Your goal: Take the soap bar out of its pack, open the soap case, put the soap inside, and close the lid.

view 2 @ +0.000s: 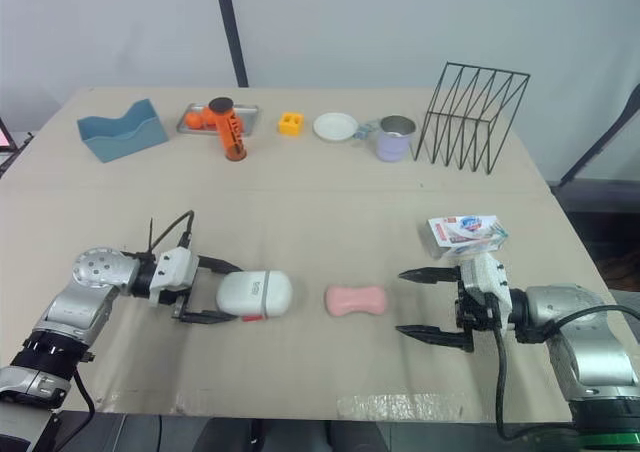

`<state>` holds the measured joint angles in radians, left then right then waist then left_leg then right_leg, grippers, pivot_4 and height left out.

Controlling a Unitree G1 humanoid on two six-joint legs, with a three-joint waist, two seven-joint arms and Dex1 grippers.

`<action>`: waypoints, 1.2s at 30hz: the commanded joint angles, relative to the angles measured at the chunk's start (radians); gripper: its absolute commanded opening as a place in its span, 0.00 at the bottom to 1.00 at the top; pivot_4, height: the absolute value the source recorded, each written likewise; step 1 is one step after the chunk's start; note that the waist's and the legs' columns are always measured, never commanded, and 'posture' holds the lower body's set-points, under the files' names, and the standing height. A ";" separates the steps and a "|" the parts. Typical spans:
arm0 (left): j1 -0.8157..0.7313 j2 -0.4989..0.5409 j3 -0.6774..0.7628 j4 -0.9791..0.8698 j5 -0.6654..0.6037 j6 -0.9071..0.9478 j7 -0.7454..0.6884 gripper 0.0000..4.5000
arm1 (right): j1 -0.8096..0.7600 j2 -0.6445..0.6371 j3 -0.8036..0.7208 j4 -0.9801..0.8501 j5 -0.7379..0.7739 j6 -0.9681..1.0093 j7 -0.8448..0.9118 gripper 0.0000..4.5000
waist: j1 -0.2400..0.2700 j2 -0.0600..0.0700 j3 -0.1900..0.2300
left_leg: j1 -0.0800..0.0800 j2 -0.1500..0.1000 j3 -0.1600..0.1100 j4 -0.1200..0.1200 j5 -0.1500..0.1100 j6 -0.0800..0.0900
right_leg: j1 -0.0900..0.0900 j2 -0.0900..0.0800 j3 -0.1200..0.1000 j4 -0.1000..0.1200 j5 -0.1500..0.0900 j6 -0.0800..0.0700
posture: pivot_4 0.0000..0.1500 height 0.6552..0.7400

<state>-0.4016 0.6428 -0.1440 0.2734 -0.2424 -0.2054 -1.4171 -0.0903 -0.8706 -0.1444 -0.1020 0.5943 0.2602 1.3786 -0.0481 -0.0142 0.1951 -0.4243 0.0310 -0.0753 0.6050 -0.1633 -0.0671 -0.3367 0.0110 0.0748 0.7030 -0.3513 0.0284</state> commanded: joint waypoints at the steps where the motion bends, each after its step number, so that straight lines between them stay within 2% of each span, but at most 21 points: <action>1: 0.011 -0.007 0.058 -0.115 -0.030 -0.056 0.062 0.78 | -0.110 -0.053 0.002 -0.165 0.187 0.349 -0.147 1.00 | 0.000 0.000 0.000 | 0.000 0.000 0.000 0.000 0.000 0.000 | 0.000 0.000 0.000 0.000 0.000 0.000 | 1.00 1.00; 7: 0.055 -0.058 0.082 -0.268 -0.010 -0.089 0.208 0.78 | -0.297 -0.016 0.043 -0.253 0.414 0.776 -0.424 1.00 | 0.003 -0.001 0.000 | -0.001 0.000 -0.002 0.000 0.000 0.000 | 0.000 0.000 -0.002 0.000 0.000 0.000 | 1.00 1.00; 16: 0.100 -0.096 0.048 -0.370 0.103 -0.166 0.346 0.78 | -0.463 0.178 0.028 -0.158 0.616 1.113 -0.770 1.00 | 0.004 -0.001 0.000 | -0.004 -0.001 -0.005 0.002 0.000 0.000 | -0.001 0.000 -0.003 0.000 0.000 0.000 | 1.00 1.00; 22: 0.114 -0.098 0.024 -0.384 0.140 -0.188 0.384 0.78 | -0.529 0.268 -0.004 -0.065 0.691 1.204 -0.902 1.00 | 0.003 -0.001 0.000 | -0.005 -0.001 -0.005 0.002 0.000 0.000 | -0.002 0.000 -0.003 0.000 0.000 0.000 | 1.00 1.00; 33: 0.102 -0.093 -0.002 -0.366 0.160 -0.211 0.405 0.78 | -0.566 0.312 -0.033 -0.011 0.748 1.284 -1.002 1.00 | 0.003 -0.001 0.000 | -0.006 -0.001 -0.004 0.002 0.000 0.001 | -0.004 0.000 -0.003 0.000 0.000 0.000 | 1.00 1.00; 36: 0.098 -0.092 -0.007 -0.364 0.161 -0.210 0.410 0.77 | -0.563 0.313 -0.038 -0.012 0.755 1.295 -1.017 0.84 | 0.003 -0.001 0.000 | -0.007 -0.001 -0.004 0.001 0.000 0.001 | -0.005 0.000 -0.003 0.000 0.000 0.000 | 1.00 1.00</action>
<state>-0.2872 0.5412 -0.1538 -0.0710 -0.0783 -0.3955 -1.0276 -0.6342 -0.5597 -0.1393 -0.1082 1.3124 1.5409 0.3819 -0.0455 -0.0151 0.1949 -0.4309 0.0301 -0.0797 0.6064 -0.1636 -0.0665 -0.3413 0.0110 0.0718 0.7026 -0.3513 0.0284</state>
